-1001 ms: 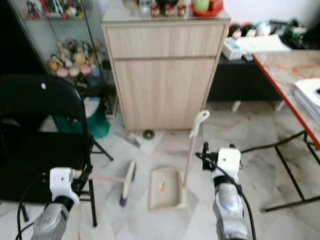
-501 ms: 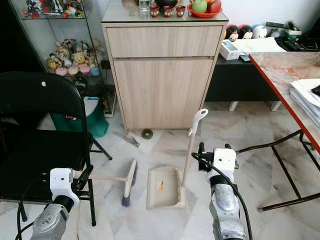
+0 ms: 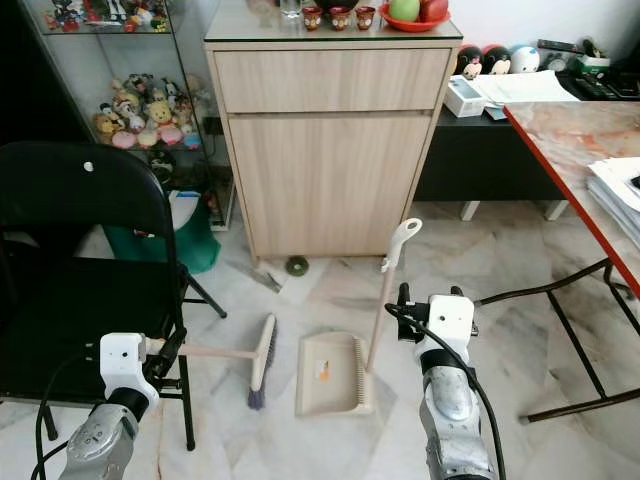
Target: Sweep floor
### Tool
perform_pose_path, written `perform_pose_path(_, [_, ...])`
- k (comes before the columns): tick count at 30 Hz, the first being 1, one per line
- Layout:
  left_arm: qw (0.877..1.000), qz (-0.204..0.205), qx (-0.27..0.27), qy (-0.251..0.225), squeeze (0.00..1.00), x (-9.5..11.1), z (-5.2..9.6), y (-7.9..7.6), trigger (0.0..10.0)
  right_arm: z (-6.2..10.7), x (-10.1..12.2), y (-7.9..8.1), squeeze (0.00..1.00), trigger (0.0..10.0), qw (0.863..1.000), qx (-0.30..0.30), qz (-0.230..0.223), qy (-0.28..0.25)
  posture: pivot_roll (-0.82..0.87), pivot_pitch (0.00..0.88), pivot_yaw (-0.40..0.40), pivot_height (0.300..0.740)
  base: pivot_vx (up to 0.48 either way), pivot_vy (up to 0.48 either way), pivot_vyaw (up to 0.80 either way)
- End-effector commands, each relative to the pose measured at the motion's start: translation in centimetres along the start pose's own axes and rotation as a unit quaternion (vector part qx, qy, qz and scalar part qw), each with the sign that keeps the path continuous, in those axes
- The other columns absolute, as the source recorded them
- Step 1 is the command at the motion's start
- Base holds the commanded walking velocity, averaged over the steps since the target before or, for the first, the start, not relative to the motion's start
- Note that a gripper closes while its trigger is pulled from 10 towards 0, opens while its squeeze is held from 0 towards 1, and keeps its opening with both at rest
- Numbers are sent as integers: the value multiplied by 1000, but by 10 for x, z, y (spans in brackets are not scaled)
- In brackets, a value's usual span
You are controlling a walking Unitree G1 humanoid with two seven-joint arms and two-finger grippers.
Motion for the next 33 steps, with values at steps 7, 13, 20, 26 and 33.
perform_pose_path(7, [1000, -3, 4, 17, 0, -6, 4, 5, 10000, 1, -5, 5, 0, 10000, 1000, 5, -7, 11, 32, 126, -18, 740, 0, 0, 0])
perform_pose_path(13, [1000, -4, 3, 13, 0, -5, 4, 5, 10000, 1, -5, 5, 0, 10000, 1000, 6, -8, 11, 33, 124, -17, 740, 0, 0, 0])
perform_pose_path(20, [1000, -5, 0, 11, 0, -4, 3, 4, 10000, 1, -5, 6, 0, 10000, 1000, 6, -8, 11, 33, 122, -16, 740, 103, 0, 0])
perform_pose_path(26, [1000, -5, -1, 10, 0, -4, 3, 4, 10000, 1, -5, 6, 0, 10000, 1000, 6, -8, 11, 30, 117, -16, 740, 40, 0, 0])
perform_pose_path(33, [1000, -4, 0, 8, 0, -4, 2, 4, 10000, 0, -5, 6, 0, 10000, 1000, 7, -8, 10, 30, 115, -17, 740, 34, 0, 0])
Point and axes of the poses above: a point about 5 cm out from each wrist's last joint towards the gripper, its own z axis pointing back from the gripper into the wrist, its own x axis along the axis of the wrist's last joint, y = z × x, the point moved 1 cm from there along -z, pointing out of the wrist towards the gripper, and after that the axes turned 7 degrees about -z, right-handed, at the moved point
